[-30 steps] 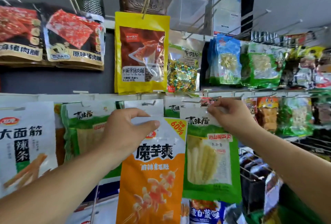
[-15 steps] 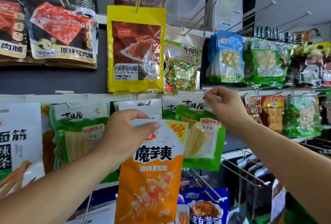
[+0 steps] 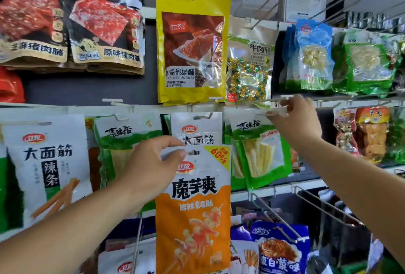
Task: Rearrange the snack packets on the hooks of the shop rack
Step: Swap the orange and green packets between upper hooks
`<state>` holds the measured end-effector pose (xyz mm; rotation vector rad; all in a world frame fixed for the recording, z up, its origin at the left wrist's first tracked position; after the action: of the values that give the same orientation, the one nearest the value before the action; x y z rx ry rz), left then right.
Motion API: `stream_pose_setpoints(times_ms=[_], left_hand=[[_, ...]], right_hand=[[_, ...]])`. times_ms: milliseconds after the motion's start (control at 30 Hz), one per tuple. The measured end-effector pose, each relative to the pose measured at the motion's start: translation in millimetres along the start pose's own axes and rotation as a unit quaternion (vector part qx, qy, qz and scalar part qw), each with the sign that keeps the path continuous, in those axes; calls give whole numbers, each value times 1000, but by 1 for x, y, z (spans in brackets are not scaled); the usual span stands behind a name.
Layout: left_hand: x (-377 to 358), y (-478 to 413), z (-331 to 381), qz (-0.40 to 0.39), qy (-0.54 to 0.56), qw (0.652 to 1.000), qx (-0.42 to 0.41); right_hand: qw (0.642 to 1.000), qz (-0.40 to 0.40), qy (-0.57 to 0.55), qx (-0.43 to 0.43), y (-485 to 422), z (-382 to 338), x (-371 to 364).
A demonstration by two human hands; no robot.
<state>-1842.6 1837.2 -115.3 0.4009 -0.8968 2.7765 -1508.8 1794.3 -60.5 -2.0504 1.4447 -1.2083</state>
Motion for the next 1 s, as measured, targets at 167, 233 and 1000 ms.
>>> stream_pose_setpoints(times_ms=[167,233,1000], left_hand=[[42,10,-8,19,-14,1000,6],[55,13,-8,30,-29,999,-6],[212,47,-37,165,-15,986,8]], right_hand=[[994,-30,29,100,75,-9,-10],[977,-123,-30,172,104,-31,-23],[966,-174,-108,155,115,-264,-108]])
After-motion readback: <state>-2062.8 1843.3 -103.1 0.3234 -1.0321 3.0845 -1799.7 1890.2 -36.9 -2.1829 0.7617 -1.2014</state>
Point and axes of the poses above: each hand's wrist, its own y-axis away from the middle knuckle, its own x-axis out of the back of the hand, z = x × y, the point moved 5 cm from there along -y, towards the middle knuckle, and after that the axes turned 7 degrees about y, right-handed, at the moved point
